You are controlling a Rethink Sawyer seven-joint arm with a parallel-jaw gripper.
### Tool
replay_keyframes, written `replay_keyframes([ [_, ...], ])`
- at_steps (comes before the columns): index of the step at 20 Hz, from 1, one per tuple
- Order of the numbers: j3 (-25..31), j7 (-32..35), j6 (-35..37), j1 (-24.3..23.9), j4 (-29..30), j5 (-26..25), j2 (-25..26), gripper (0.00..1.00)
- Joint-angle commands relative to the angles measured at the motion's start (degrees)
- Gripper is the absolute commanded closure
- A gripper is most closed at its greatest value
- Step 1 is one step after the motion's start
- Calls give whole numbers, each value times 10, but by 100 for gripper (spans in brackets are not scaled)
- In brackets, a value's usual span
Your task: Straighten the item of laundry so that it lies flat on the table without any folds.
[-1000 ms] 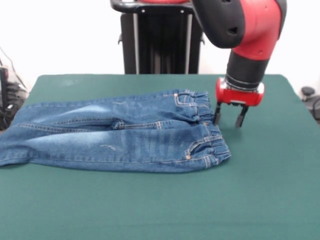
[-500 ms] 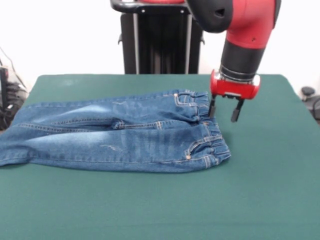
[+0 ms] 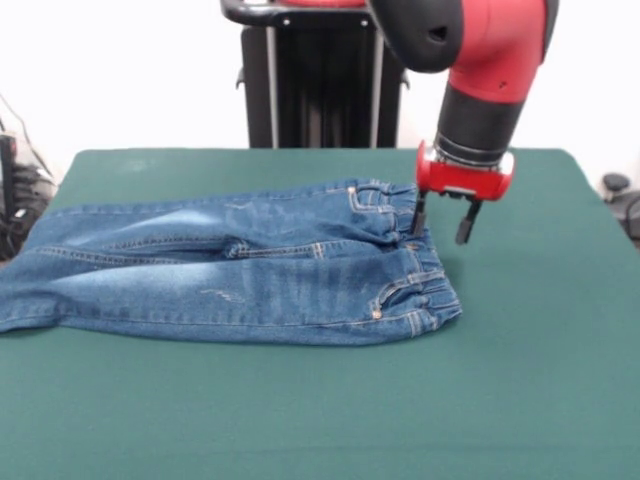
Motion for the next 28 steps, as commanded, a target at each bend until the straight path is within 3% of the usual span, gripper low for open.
replay_keyframes([
  [1, -22, 4, -27, 44, -26, -43, 72, 0],
  [7, -66, 49, -43, 78, -53, -53, 104, 0],
  [16, -167, 191, -118, 163, -126, -34, 177, 0],
  [19, -177, 180, -148, 166, -125, -13, 182, 0],
  [20, -184, 161, -164, 168, -124, 7, 185, 100],
  [28, -189, 147, -179, 168, -98, 86, 167, 100],
])
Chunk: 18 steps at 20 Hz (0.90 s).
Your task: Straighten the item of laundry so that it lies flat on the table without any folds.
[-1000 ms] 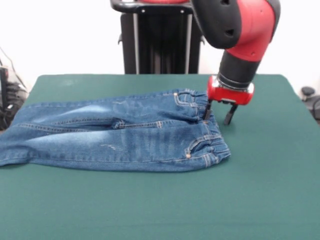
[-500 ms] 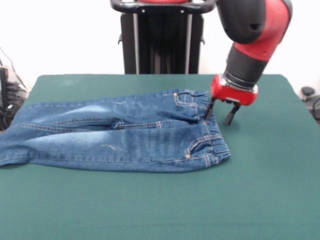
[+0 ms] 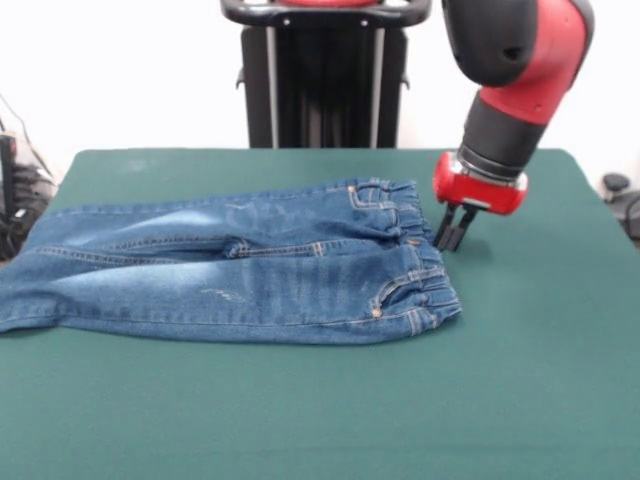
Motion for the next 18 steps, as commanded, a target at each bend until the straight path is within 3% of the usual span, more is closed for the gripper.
replay_keyframes([
  [1, -22, 141, -119, -8, -35, 35, 97, 100],
  [7, -53, 141, -133, 5, -38, 72, 108, 100],
  [13, 0, 71, -103, -41, 46, 125, 25, 100],
  [14, 12, 54, -105, -51, 55, 135, 19, 0],
  [16, 33, 39, -99, -69, 68, 145, 11, 0],
  [18, 56, 24, -69, -85, 99, 164, -33, 0],
])
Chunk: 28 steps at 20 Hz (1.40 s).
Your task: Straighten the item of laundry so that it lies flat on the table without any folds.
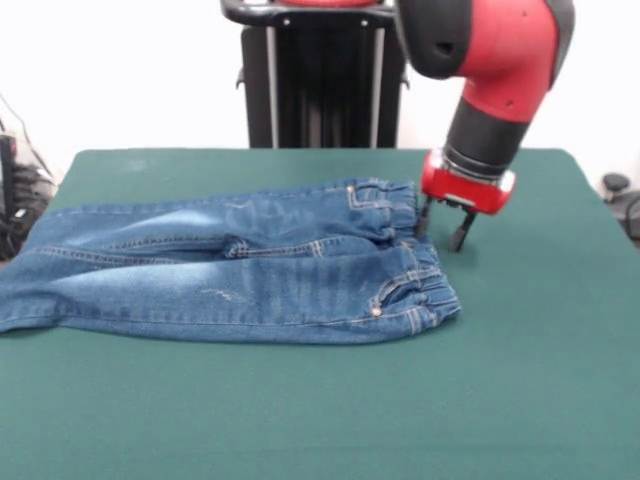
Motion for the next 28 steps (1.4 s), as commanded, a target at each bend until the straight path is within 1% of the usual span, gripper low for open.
replay_keyframes([
  [1, 91, 18, -15, -60, 81, 58, -49, 0],
  [3, 108, 10, 5, -72, 108, 71, -83, 0],
  [7, 141, -5, 32, -94, 146, 95, -129, 0],
  [13, 184, -33, 52, -130, 172, 114, -160, 0],
  [17, 220, -42, 47, -153, 194, 126, -173, 0],
  [19, 209, -33, 47, -143, 187, 120, -174, 0],
  [21, 181, -23, 44, -126, 167, 101, -160, 0],
  [28, 53, 32, 56, -38, 88, 41, -114, 0],
])
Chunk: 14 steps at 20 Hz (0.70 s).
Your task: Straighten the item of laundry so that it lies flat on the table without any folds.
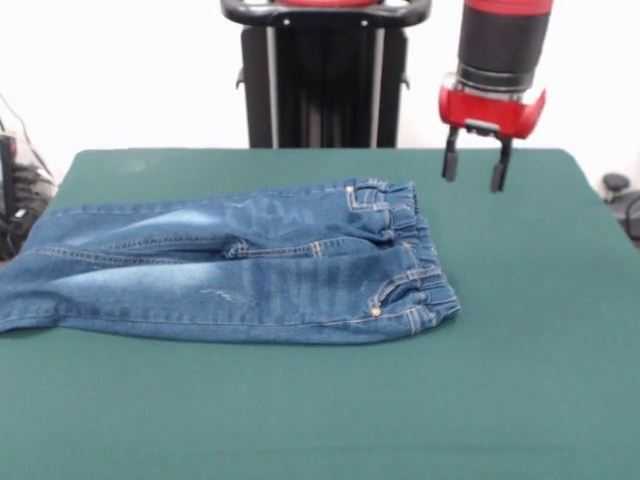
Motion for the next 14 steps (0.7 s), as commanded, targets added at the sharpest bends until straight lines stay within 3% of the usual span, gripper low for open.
replay_keyframes([
  [1, -57, 38, 55, 72, -41, -43, 59, 0],
  [10, -133, 52, 16, 115, -90, -65, 119, 0],
  [14, -172, 47, 32, 135, -113, -78, 128, 0],
])
